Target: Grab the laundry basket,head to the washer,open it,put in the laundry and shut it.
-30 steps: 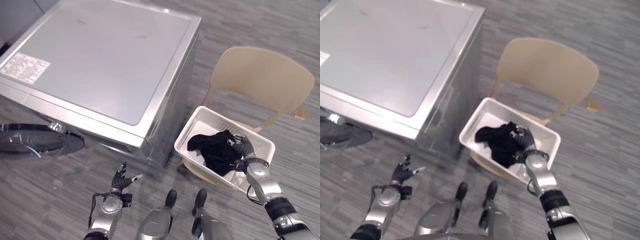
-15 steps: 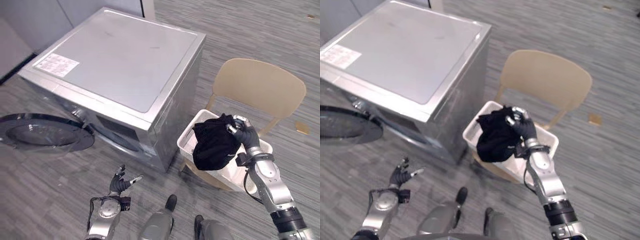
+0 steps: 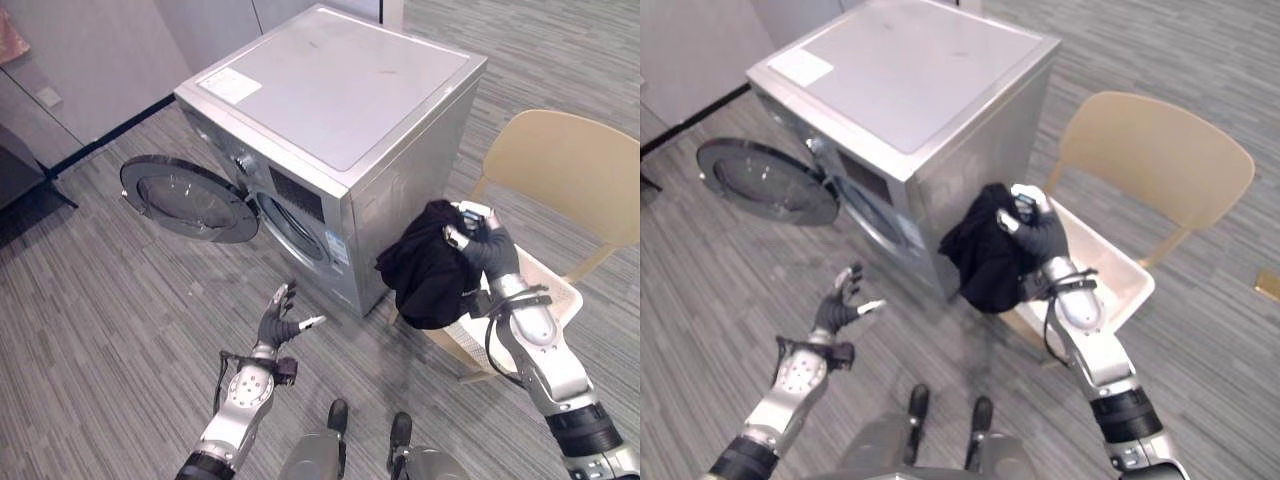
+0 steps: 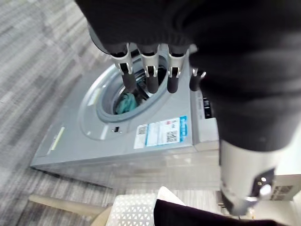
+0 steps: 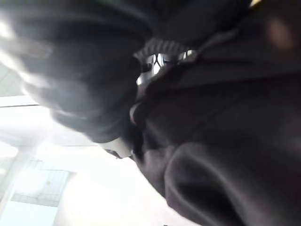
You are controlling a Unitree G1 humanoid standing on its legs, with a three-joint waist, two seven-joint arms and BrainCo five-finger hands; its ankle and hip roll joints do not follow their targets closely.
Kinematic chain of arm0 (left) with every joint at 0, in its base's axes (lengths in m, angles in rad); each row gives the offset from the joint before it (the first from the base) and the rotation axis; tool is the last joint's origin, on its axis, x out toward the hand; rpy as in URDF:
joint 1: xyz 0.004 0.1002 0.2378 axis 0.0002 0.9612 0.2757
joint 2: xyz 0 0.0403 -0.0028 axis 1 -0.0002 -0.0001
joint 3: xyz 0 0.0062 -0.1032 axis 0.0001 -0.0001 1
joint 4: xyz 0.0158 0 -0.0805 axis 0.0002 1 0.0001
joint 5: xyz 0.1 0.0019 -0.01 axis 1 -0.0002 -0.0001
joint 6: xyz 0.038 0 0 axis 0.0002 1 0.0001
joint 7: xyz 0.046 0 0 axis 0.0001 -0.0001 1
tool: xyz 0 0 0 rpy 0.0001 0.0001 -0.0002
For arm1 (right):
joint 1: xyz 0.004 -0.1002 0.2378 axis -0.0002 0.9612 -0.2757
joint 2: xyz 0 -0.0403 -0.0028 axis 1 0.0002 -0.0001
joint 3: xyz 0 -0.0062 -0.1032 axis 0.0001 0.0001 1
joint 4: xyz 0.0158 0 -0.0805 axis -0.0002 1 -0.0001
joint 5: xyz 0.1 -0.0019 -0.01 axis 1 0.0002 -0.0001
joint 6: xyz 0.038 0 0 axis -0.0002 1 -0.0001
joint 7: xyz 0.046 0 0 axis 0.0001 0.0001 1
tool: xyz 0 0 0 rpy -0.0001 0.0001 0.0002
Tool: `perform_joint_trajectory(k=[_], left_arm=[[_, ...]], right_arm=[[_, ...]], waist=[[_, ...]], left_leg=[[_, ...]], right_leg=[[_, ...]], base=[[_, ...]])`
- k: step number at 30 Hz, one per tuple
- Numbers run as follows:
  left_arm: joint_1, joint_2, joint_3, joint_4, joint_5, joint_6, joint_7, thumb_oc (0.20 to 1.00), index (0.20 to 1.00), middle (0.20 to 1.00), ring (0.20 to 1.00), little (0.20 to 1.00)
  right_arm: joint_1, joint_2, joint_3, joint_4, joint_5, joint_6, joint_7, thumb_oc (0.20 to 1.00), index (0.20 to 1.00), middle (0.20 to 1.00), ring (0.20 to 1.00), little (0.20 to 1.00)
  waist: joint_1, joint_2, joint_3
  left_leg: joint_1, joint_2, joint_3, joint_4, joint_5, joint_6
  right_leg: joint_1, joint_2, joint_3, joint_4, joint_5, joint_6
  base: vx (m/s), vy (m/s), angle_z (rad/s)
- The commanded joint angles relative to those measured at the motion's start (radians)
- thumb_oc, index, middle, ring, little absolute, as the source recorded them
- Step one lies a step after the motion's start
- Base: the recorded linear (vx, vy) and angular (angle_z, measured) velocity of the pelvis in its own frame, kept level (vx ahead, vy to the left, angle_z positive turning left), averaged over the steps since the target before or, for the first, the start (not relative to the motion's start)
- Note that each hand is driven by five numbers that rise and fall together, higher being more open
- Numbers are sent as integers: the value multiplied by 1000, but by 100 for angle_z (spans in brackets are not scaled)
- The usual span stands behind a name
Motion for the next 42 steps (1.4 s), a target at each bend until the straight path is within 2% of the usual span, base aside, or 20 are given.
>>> perform_joint_trajectory(k=[1,6,10,14,15,16,21,22,23,24,29,32,34,37,40,42], left_arm=[[-65,24,-74,-28,94,-59,13,1000,1000,1000,1000,1000],[-130,16,-134,-20,153,-54,37,1000,1000,1000,1000,1000],[-220,-11,-179,10,198,-37,100,1000,1000,1000,1000,1000],[-322,-42,-224,78,234,-20,138,1000,1000,1000,1000,1000],[-339,-49,-231,92,238,-20,146,564,564,564,564,564],[-340,-49,-231,93,238,-21,147,200,200,200,200,200],[-312,-40,-199,69,217,-26,159,200,200,200,200,200],[-281,-28,-178,53,208,-30,151,200,200,200,200,200],[-258,-20,-163,48,202,-30,149,200,200,200,200,200],[-238,-13,-146,38,196,-29,146,200,200,200,200,200],[-152,18,-77,12,175,-31,123,200,200,200,200,200],[-89,35,-27,5,149,-36,108,200,200,200,200,200],[-22,49,32,12,125,-36,90,200,200,200,200,200],[40,47,72,35,96,-33,64,200,200,200,200,200],[140,54,145,120,74,-20,10,200,200,200,200,200],[178,59,174,156,78,-9,-11,200,200,200,200,200]], right_arm=[[-45,32,-4,-86,25,-96,7,200,200,200,200,200],[-123,68,64,-111,55,-106,-3,200,200,200,200,200],[-163,146,167,-123,173,-103,12,200,200,200,200,200],[-160,198,244,-113,266,-89,36,200,200,200,200,200],[-157,204,259,-104,285,-89,40,200,200,200,200,200],[-158,204,259,-104,286,-90,41,200,200,200,200,200],[-91,170,271,-71,314,-64,67,200,200,200,200,200],[-59,147,260,-50,301,-49,75,448,448,448,448,448],[-40,133,253,-33,282,-43,76,947,947,947,947,947],[-26,118,243,-23,257,-35,76,1000,1000,1000,1000,1000],[36,59,192,28,113,-8,77,1000,1000,1000,1000,1000],[85,17,136,68,-5,-3,66,1000,1000,1000,1000,1000],[146,-32,65,107,-144,0,43,1000,1000,1000,1000,1000],[210,-64,17,145,-213,6,42,1000,1000,1000,1000,1000],[304,-112,-40,280,-332,21,58,1000,1000,1000,1000,1000],[328,-108,-58,356,-346,28,67,1000,1000,1000,1000,1000]], waist=[[-17,-28,-123],[-21,-38,-146],[-17,-52,-170],[-24,-51,-186],[-26,-51,-188],[-26,-50,-187],[-29,-41,-191],[-27,-39,-194],[-27,-37,-194],[-26,-35,-194],[-20,-31,-194],[-19,-25,-192],[-18,-19,-185],[-18,-16,-182],[-16,-13,-169],[-17,-12,-163]], left_leg=[[29,-34,-29,-154,58,42],[62,-47,-20,-168,43,60],[103,-49,4,-185,32,72],[123,-48,14,-203,37,72],[126,-47,16,-205,36,72],[126,-47,16,-205,36,72],[143,-43,25,-210,35,71],[148,-40,27,-211,34,70],[151,-39,28,-210,34,69],[152,-37,29,-210,34,69],[156,-33,27,-209,38,66],[153,-31,23,-209,45,62],[150,-27,17,-207,52,61],[146,-25,14,-206,56,59],[138,-17,11,-204,67,57],[134,-16,8,-203,72,57]], right_leg=[[40,-23,52,33,-122,140],[62,-41,53,45,-130,155],[75,-45,75,56,-125,164],[82,-44,88,54,-125,166],[84,-43,91,54,-125,166],[84,-43,91,54,-125,166],[93,-42,99,48,-125,164],[98,-41,102,43,-124,163],[101,-40,105,41,-125,163],[103,-39,107,38,-125,162],[112,-35,105,26,-125,159],[114,-32,103,18,-124,156],[112,-27,102,17,-123,154],[112,-24,100,14,-122,153],[111,-19,100,10,-124,150],[112,-17,97,8,-124,148]], base=[[62,198,40],[34,141,-4],[18,74,-8],[10,20,-7],[0,0,0],[-3,-8,-5],[5,-28,-7],[15,-59,-10],[15,-67,-11],[-1,-63,-10],[-4,-56,-5],[-16,-54,1],[-37,-71,1],[-16,-47,0],[-25,-62,-1],[-34,-57,0]])
